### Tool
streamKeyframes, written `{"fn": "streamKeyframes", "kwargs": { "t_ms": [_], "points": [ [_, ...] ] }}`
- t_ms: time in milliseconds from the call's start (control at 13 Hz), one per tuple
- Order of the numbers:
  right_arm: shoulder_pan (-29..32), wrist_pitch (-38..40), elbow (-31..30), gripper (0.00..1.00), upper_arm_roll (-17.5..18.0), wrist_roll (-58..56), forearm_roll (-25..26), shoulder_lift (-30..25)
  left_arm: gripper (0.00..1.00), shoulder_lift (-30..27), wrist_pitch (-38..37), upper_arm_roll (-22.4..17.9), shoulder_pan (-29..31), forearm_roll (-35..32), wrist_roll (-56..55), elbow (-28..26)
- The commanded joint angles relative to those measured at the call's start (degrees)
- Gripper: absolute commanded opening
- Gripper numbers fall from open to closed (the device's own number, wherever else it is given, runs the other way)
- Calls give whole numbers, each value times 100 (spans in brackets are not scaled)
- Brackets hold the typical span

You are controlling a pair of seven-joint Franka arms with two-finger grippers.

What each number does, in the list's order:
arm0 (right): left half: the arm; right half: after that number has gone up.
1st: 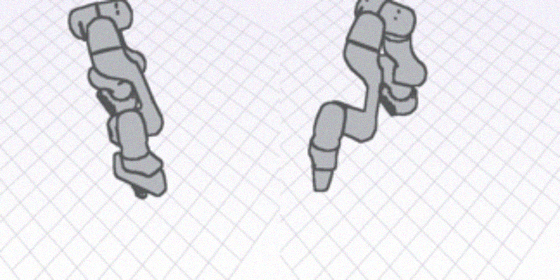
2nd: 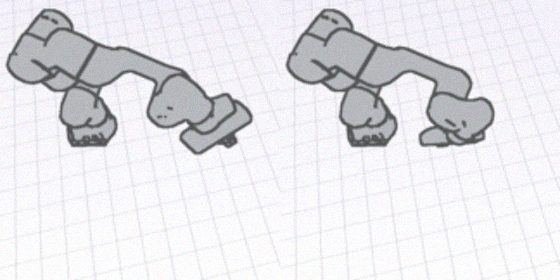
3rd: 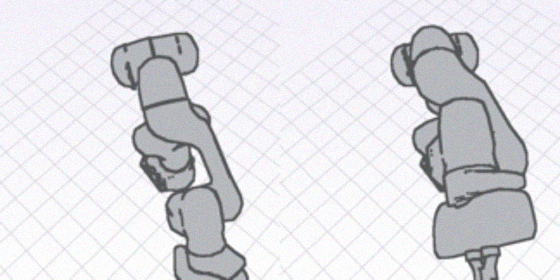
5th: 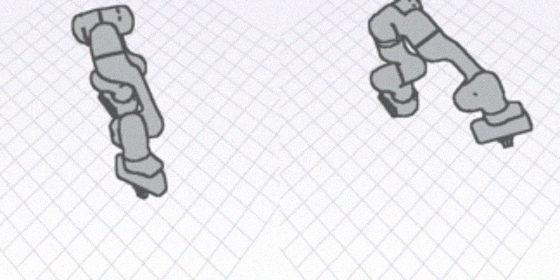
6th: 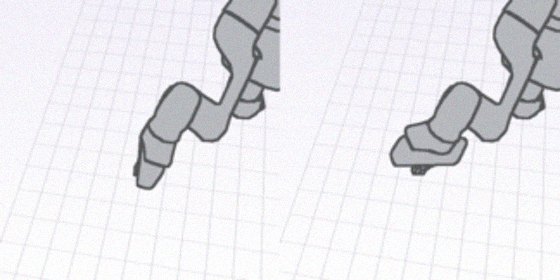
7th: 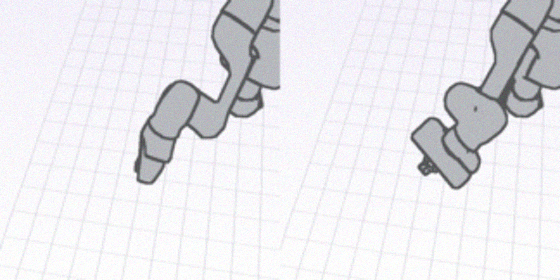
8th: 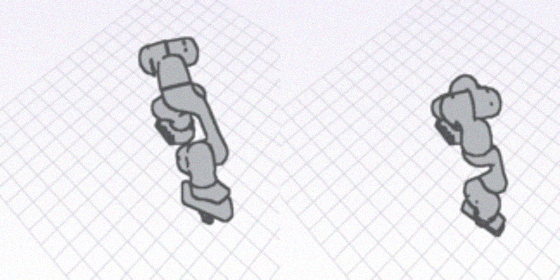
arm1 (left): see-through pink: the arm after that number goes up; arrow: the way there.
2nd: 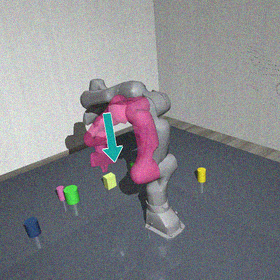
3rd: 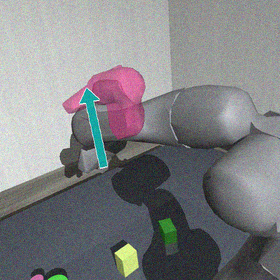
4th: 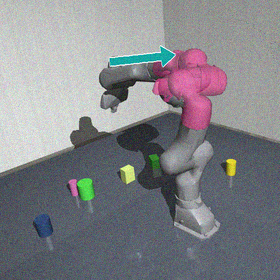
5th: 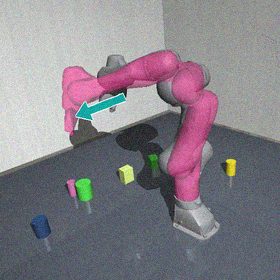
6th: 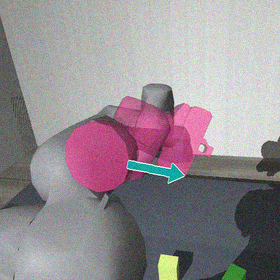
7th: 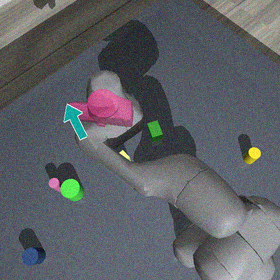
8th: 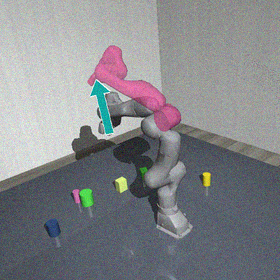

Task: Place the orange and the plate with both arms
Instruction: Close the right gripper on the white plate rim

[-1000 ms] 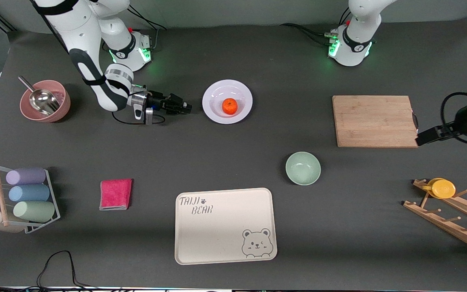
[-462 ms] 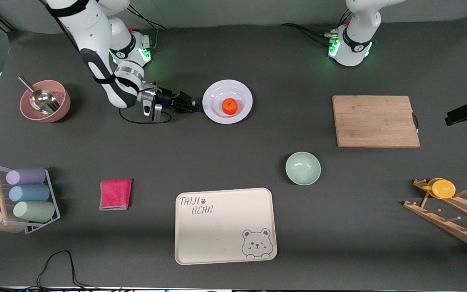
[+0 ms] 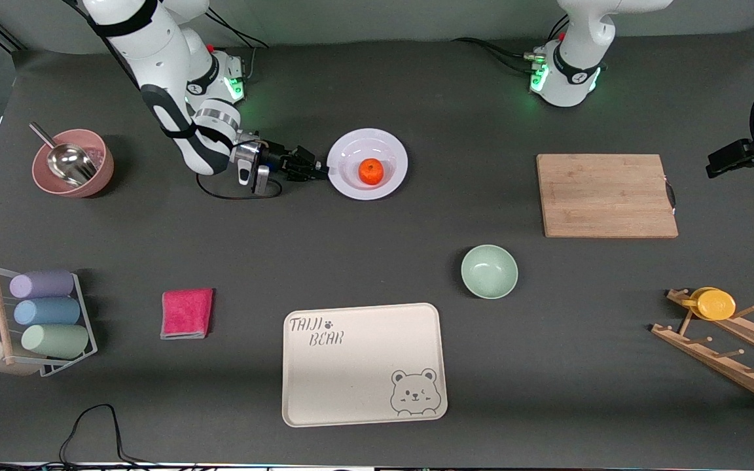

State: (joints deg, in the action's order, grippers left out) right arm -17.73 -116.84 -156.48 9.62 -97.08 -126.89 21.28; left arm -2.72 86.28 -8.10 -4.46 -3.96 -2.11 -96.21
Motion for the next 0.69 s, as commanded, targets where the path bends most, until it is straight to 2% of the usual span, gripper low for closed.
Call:
{"fn": "streamKeyframes", "kwargs": {
  "t_ms": [0, 231, 462, 538, 615],
  "points": [
    [-46, -32, 100, 32, 128, -328, -335, 218, 100, -150, 73, -130, -169, 62, 88, -223],
    [-125, -40, 118, 32, 452, -426, -862, 262, 100, -159, 65, -139, -187, 202, 97, -223],
    [-125, -40, 135, 32, 497, -513, -881, 271, 100, -150, 144, -157, -178, 220, 254, -214],
    [-125, -32, 135, 25, 506, -575, -890, 280, 100, -150, 179, -165, -178, 211, 264, -214],
    [-125, -32, 135, 14, 506, -584, -890, 280, 100, -141, 214, -165, -186, 211, 264, -214]
  ]
}}
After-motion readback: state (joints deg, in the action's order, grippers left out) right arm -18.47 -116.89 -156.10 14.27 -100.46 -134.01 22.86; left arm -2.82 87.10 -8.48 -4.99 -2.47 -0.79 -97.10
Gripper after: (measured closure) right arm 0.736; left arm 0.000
